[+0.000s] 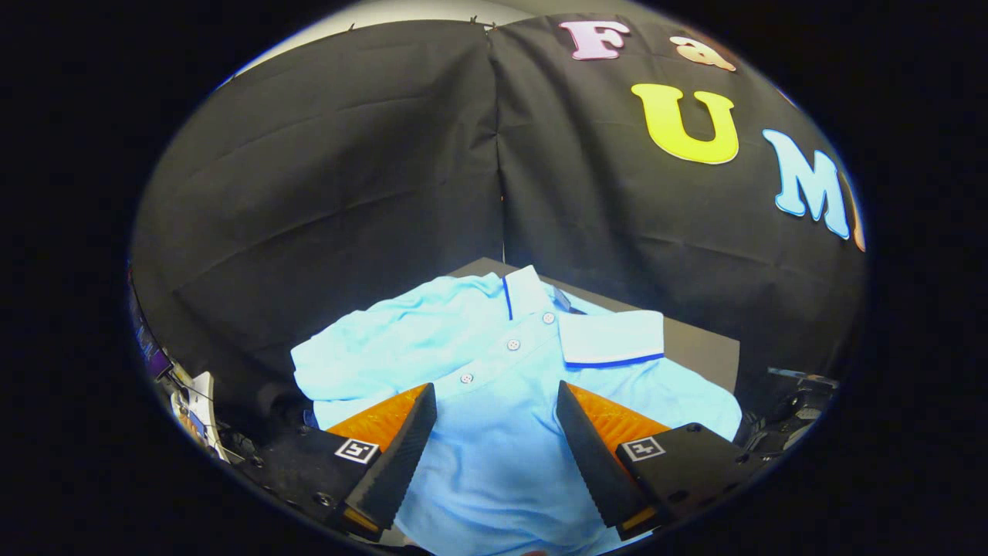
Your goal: Put the clothes into the washing machine and then close the washing machine lid.
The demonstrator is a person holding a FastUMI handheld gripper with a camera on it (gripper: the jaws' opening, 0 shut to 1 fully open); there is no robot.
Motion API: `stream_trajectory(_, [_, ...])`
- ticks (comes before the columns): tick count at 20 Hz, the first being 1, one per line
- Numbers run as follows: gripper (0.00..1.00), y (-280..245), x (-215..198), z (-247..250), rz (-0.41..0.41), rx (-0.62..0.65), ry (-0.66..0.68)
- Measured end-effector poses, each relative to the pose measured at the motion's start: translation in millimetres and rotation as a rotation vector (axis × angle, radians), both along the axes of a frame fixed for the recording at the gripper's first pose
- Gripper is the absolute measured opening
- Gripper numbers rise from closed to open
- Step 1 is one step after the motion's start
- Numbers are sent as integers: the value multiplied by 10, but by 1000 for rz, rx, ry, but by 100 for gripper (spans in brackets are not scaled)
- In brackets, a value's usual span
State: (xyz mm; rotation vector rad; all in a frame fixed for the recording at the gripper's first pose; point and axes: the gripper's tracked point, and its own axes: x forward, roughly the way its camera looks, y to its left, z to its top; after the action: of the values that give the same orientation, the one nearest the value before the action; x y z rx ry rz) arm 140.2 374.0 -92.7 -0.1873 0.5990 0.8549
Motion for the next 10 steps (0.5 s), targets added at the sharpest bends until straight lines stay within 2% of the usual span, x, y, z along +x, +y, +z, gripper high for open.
stream_trajectory(3, [98,1,-9,-99,13,-98,-20])
stream_trajectory(5, [99,-3,-5,-89,16,-121,-5])
stream_trajectory(7, [89,21,-17,-74,7,-124,15])
stream_trajectory(8, [76,97,-76,-96,34,-120,8])
stream_trajectory(10, [42,242,-144,-122,50,-90,1])
